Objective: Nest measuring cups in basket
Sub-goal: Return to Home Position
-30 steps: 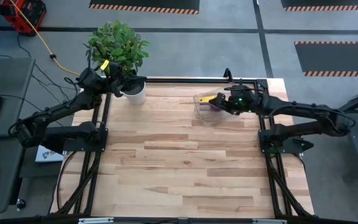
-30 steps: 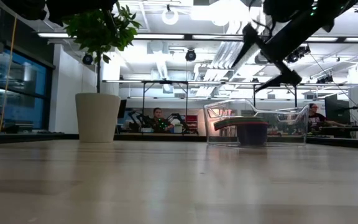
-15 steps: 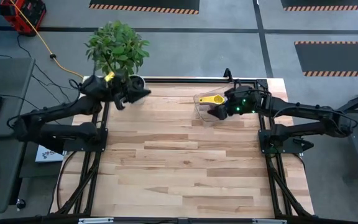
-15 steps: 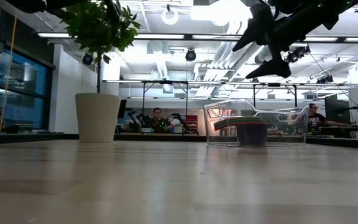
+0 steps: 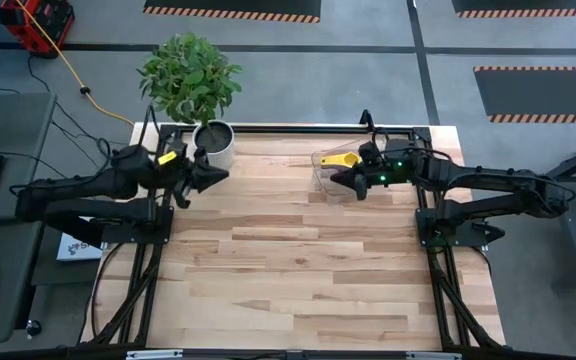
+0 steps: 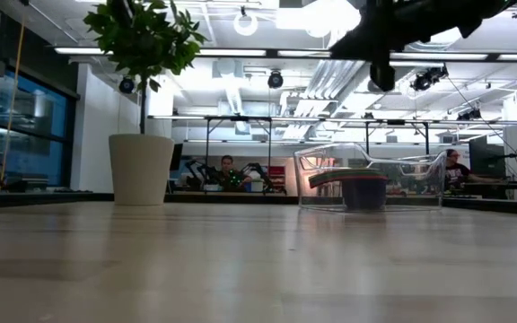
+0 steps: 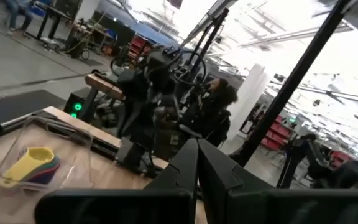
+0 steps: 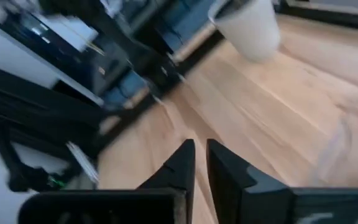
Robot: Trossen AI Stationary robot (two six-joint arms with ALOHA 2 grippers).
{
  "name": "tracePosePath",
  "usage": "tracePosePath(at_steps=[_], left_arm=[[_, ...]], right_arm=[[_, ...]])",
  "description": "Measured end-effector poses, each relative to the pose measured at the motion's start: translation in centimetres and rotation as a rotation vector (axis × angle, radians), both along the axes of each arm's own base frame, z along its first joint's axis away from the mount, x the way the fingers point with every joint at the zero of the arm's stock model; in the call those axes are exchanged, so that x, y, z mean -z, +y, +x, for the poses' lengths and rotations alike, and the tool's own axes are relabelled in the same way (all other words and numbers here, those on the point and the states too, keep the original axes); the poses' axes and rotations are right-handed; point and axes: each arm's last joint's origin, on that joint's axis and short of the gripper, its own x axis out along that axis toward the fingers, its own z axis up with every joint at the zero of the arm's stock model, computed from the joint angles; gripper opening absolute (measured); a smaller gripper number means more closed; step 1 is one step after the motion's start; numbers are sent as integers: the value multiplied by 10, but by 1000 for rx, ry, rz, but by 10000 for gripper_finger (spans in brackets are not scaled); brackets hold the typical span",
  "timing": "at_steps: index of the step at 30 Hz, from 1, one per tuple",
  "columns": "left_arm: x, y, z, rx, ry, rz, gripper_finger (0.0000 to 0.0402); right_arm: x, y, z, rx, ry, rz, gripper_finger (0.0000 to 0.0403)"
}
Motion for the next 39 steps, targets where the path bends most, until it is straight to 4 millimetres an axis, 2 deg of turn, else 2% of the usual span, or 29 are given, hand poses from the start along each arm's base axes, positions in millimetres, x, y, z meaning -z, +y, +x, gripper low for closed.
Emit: tracePosePath(at_steps=[5,13,22,28,33,39], left_arm=[[25,-11,-10,44,4,-4,0],[74,-25,-25,84,-20,-20,0],[112,-26,-49,101,-27,40,0],[118,-25,-59,105,-102,12,0],[126,-25,-57,93,-28,65,0],[150,-26,-50,105,36,53,0]], right_arm=[[-12,0,3,0,-127,-52,5],[-14,8,6,-27,-131,-208,3],[-14,15,7,-61,-141,-72,1],[-12,23,8,-107,-123,-49,0],[-9,27,7,-137,-90,-66,0],[-9,28,6,-155,-93,-61,0]])
